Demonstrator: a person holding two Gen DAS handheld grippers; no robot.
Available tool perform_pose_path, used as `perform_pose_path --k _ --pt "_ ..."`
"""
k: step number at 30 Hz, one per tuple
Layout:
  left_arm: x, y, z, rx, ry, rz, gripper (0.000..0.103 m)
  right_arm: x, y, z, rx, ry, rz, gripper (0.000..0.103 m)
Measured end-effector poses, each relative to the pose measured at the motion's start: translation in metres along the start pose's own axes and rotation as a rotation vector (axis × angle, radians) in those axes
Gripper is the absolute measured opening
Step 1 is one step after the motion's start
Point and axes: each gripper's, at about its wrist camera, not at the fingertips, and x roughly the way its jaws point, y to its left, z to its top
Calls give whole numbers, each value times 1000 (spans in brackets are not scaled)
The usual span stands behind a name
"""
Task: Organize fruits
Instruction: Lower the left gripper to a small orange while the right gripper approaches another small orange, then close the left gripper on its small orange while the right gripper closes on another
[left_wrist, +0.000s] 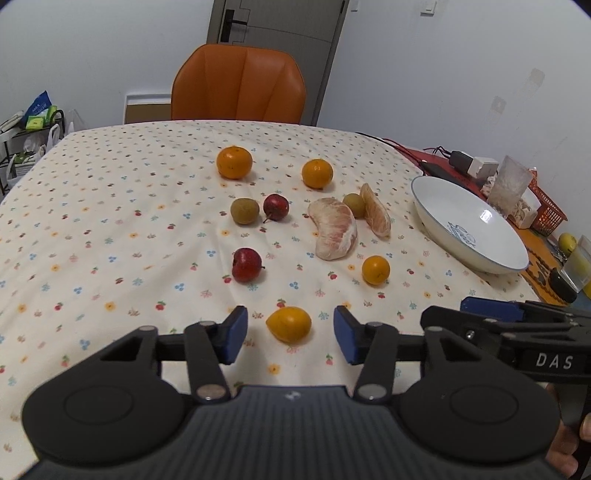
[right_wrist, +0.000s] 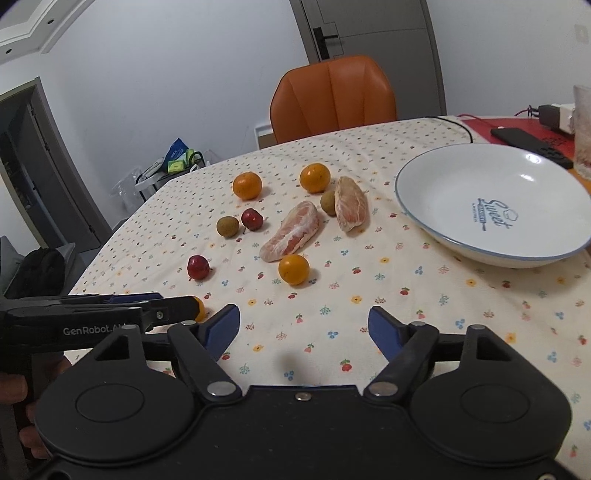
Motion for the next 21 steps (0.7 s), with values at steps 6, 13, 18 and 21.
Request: perform_pose_path --k 6,13,18,21 --pt "15 1 2 8 38 11 26 17 0 7 -12 17 1 72" --pt "13 16 12 -1 33 23 26 45 4 20 -33 34 -41 64" --pt "11 25 20 -5 25 42 26 59 12 28 -55 36 -37 63" --pt "11 30 24 -13 20 51 26 65 18 30 -73 41 -35 62"
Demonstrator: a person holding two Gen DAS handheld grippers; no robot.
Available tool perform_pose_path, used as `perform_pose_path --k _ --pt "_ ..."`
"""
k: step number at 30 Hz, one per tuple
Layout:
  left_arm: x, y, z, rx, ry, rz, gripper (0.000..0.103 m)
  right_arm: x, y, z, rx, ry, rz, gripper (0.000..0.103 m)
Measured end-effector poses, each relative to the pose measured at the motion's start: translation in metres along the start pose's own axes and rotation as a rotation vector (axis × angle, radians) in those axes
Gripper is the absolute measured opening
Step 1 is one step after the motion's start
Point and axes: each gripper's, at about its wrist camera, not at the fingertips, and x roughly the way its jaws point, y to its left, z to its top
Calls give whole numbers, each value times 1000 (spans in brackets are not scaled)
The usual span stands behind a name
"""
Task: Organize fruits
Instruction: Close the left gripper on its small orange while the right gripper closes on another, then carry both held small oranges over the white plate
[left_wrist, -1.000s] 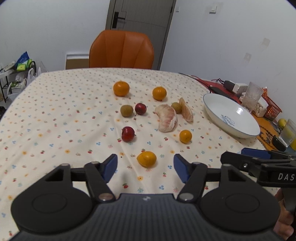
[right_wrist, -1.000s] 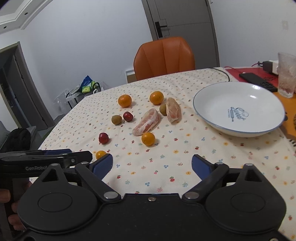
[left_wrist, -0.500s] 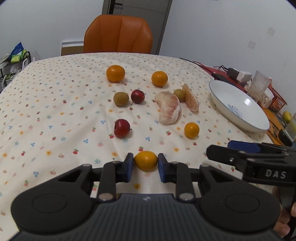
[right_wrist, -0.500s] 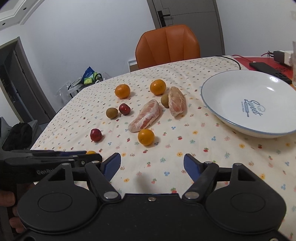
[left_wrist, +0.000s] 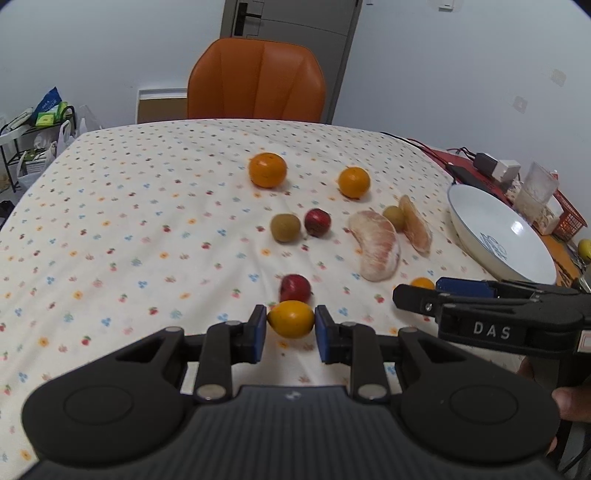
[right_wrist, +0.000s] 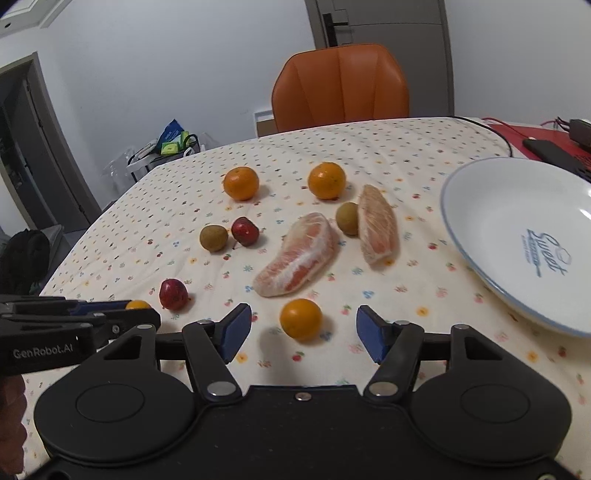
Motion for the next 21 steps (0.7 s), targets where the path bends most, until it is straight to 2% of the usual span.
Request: perform_pose_path --k 5,6,8,9,21 --pt "-2 4 4 -6 -10 11 26 7 5 2 -29 -5 -24 60" --pt "-2 5 4 -9 -11 14 26 7 5 2 -35 -7 -30 56" --pt "-3 6 5 -14 -14 18 26 7 5 3 -37 -4 -28 37" --pt "-4 6 5 -14 -17 19 26 6 3 3 -30 2 -22 24" --pt "-11 -20 15 31 -50 -10 26 -23 -11 2 -6 -36 -8 23"
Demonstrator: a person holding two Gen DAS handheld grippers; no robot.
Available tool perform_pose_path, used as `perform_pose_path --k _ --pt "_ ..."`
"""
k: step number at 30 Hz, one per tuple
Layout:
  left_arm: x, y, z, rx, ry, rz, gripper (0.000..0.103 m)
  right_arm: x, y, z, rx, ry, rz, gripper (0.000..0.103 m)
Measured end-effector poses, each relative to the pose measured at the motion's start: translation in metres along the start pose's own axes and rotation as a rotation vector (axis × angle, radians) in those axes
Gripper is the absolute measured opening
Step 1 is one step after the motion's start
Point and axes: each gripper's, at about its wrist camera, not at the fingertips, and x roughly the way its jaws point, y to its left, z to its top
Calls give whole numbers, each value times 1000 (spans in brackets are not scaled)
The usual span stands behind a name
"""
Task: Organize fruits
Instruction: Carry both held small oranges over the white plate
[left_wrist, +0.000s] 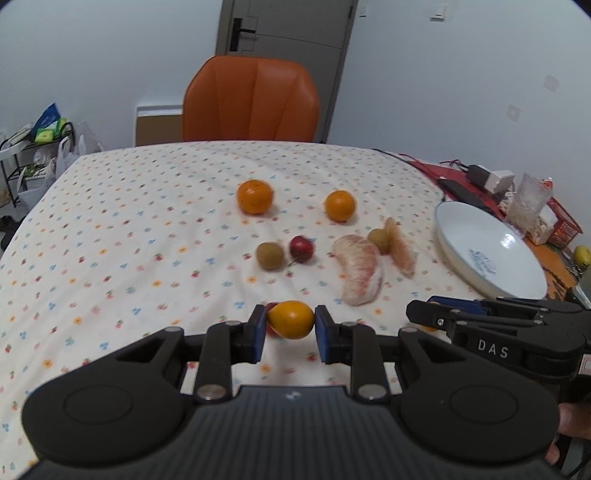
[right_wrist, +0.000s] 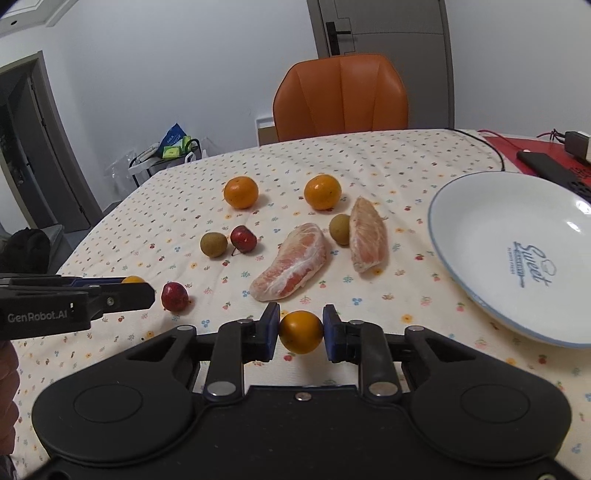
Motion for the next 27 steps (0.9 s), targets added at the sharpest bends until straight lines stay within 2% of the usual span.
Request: perform_pose_path --k 10,27 --pt "-4 -38 13 58 -39 -46 26 -33 -22 6 25 -59 -20 23" --pt "5 -95 21 125 -51 -130 26 -76 -71 1 91 -123 -100 23"
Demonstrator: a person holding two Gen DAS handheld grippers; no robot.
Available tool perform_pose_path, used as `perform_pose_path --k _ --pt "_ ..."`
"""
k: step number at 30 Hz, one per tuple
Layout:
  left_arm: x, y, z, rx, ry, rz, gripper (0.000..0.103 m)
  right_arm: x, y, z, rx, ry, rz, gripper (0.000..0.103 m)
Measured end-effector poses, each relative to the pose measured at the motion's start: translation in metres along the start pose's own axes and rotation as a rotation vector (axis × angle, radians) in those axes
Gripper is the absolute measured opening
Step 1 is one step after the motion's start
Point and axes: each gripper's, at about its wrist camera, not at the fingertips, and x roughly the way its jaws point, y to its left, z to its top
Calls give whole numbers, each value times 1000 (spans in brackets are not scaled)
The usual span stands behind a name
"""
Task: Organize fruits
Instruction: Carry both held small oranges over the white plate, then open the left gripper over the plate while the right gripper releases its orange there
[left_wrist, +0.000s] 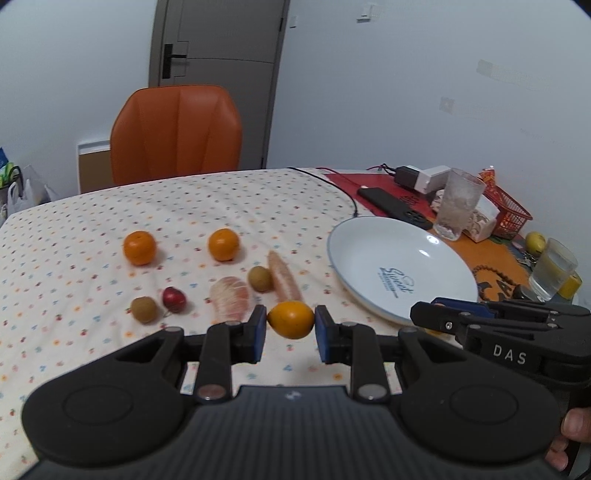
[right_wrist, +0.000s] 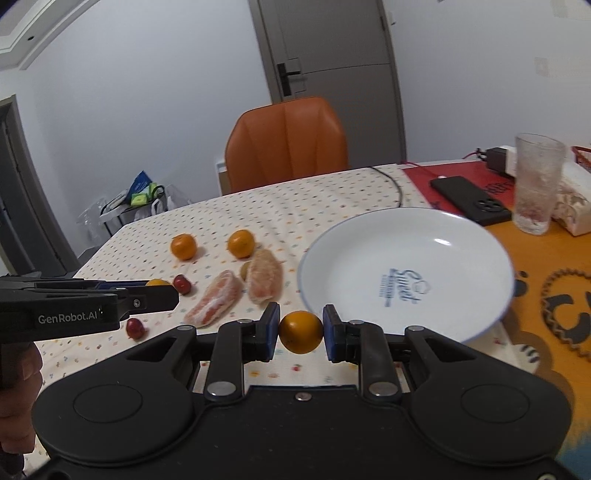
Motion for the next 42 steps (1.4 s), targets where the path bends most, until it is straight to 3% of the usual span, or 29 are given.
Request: perform_pose_path --k 24,42 --pt "61 -70 13 54 29 -110 26 -18 -74 -7 74 -16 -78 23" --pt "123 -87 19 66 120 -120 26 7 -87 5 67 -16 -66 24"
